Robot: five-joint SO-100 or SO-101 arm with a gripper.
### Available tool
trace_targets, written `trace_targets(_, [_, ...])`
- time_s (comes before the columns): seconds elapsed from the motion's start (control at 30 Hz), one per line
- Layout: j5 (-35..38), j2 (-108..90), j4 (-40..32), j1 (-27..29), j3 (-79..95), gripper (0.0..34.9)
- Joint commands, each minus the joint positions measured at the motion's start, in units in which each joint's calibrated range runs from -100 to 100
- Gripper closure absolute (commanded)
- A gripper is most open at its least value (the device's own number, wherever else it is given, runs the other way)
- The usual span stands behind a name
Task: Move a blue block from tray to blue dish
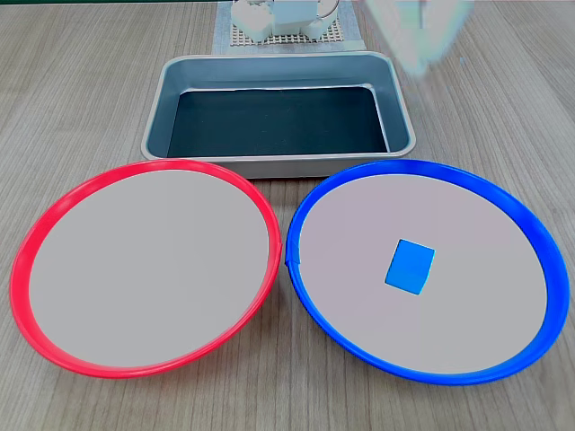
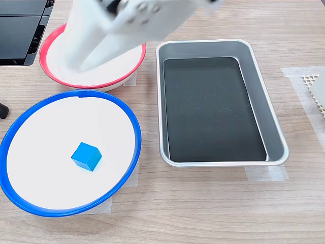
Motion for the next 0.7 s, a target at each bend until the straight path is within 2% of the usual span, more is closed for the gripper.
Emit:
trace_targets(0.0, [-7.77, -28.53, -16.41, 3.54, 34.42, 34.9])
trace_targets(0.1, [-11.09, -43.29, -27.72, 6.36, 55.45, 34.9])
trace_targets(0.17, [-12.60, -52.67, -29.37, 8.15, 65.55, 34.9])
trace_targets(0.3, [-14.99, -70.07, -20.87, 11.54, 75.84, 34.9])
trace_targets(0.5, [-14.80, -80.22, -12.62, 13.33, 82.58, 34.9])
trace_targets(0.67, [-14.85, -86.79, -2.30, 13.42, 82.76, 34.9])
